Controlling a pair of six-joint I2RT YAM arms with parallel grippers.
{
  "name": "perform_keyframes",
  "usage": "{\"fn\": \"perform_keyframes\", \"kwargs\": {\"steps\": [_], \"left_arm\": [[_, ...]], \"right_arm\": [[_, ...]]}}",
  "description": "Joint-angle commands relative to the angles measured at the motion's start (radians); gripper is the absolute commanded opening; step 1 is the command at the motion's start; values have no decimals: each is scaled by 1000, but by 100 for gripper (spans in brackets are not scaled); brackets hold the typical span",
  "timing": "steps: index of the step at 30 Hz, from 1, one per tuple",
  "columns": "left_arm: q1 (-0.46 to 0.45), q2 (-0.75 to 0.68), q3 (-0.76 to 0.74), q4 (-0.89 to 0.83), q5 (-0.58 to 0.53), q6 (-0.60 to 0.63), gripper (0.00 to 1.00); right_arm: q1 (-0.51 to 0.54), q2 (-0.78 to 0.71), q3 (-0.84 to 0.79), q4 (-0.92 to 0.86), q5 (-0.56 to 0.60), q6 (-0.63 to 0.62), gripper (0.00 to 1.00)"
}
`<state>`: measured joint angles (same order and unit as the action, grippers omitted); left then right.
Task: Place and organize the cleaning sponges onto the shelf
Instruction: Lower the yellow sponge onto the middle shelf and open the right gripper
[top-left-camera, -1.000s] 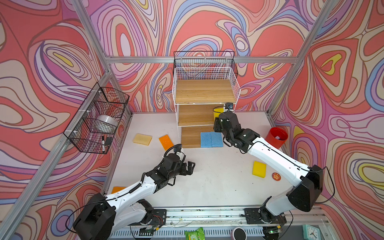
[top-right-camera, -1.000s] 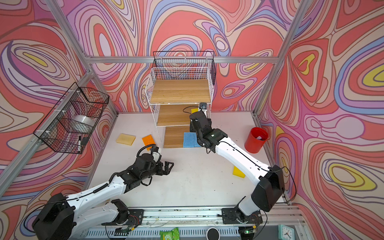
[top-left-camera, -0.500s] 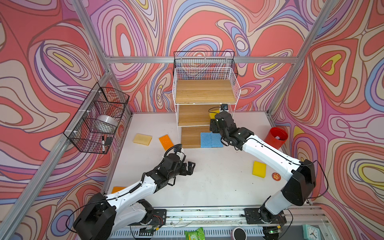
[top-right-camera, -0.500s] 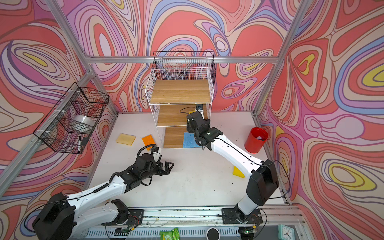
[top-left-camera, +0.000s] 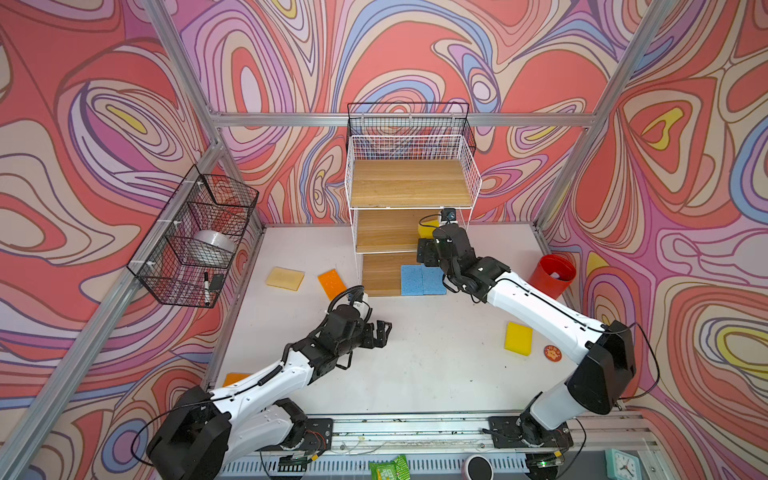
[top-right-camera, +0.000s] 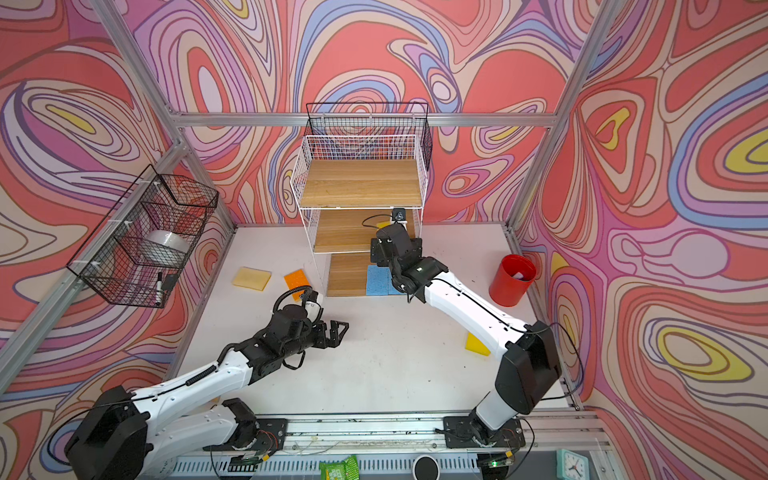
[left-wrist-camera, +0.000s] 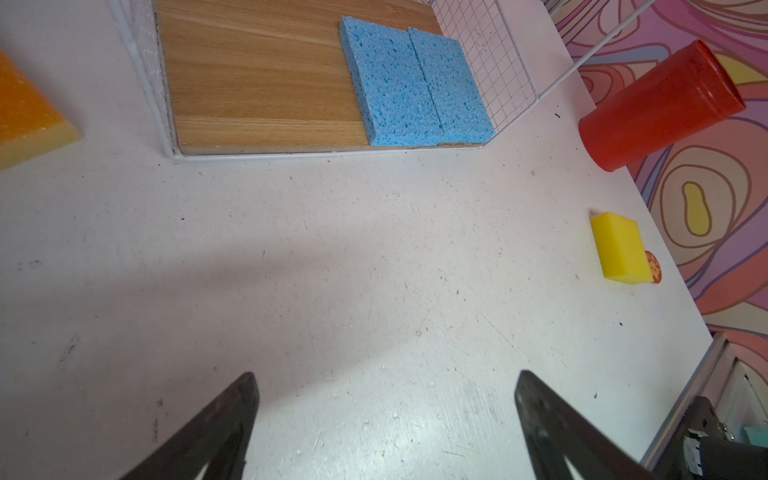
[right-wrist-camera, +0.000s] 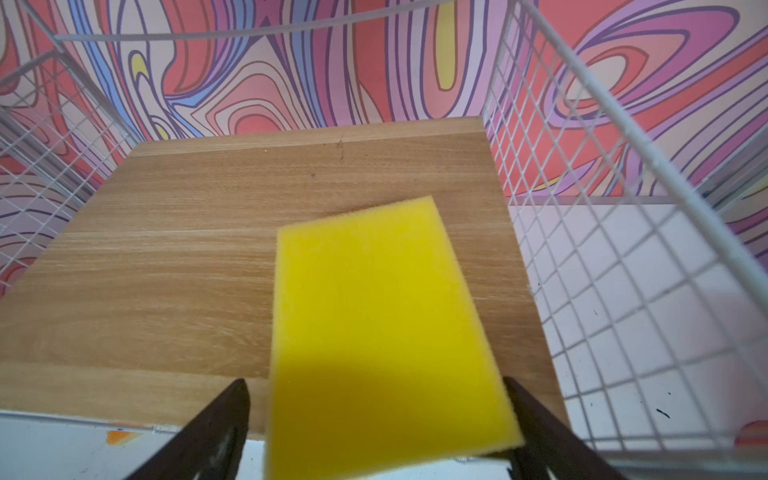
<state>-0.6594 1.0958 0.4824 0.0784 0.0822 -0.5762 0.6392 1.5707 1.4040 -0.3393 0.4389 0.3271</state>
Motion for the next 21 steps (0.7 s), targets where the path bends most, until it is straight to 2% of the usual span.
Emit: {"fn": "perform_keyframes", "kwargs": {"steps": [1,21], "left_arm": [[6,2,22,-17,0,-3,100],[6,-78,138,-147,-34,-2,100]], "right_arm": [[-17,-45,-19,96,-80,-48,98],[-16,-198,-148,144,-267,-108,98]]}}
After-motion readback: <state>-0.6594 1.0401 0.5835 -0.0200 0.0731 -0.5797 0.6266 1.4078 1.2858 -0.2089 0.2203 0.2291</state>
